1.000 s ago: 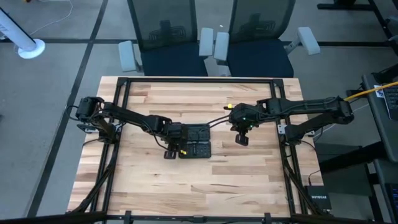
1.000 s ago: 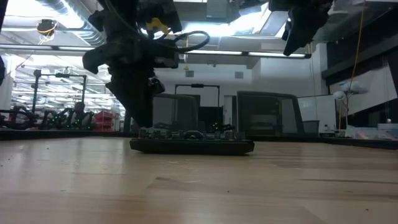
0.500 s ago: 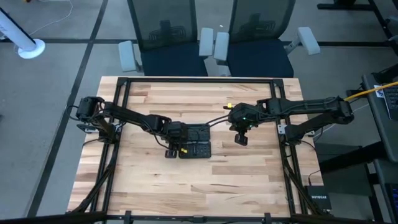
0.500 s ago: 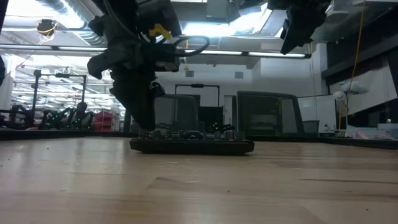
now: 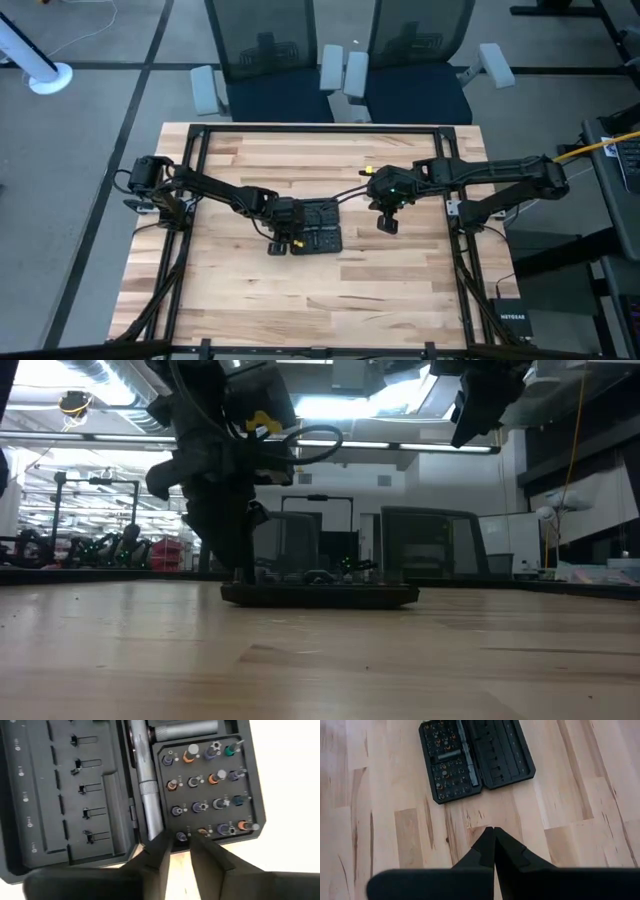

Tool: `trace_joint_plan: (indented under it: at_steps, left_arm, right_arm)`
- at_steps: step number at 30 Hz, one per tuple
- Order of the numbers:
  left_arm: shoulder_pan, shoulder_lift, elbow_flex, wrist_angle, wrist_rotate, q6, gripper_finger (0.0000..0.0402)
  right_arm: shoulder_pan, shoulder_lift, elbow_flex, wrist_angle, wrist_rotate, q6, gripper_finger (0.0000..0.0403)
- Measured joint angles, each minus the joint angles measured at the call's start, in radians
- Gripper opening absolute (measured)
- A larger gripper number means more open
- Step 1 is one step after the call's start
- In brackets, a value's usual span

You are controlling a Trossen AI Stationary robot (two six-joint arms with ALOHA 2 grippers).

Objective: Prefit tool cases
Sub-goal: Remove the blue socket bit from the black prefit tool case

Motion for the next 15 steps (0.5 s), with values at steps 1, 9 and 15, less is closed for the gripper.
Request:
trace_joint_plan:
  at_steps: [1, 9, 15]
  left_arm:
    - [-0.001, -0.002, 0.0, -0.001, -0.007, -0.002, 0.0037]
    - [-0.002, -0.003, 0.0, -0.003, -0.016, -0.033, 0.0001]
    - [-0.002, -0.003, -0.001, -0.005, -0.029, -0.047, 0.0]
  right_arm:
    - [0.0, 0.0, 0.0, 0.0, 0.0, 0.0, 0.0003]
    - [0.0, 0.038, -0.084, 0.142, -0.042, 0.038, 0.0001]
    - [0.0, 0.127, -0.302, 0.61, -0.074, 0.309, 0.0001]
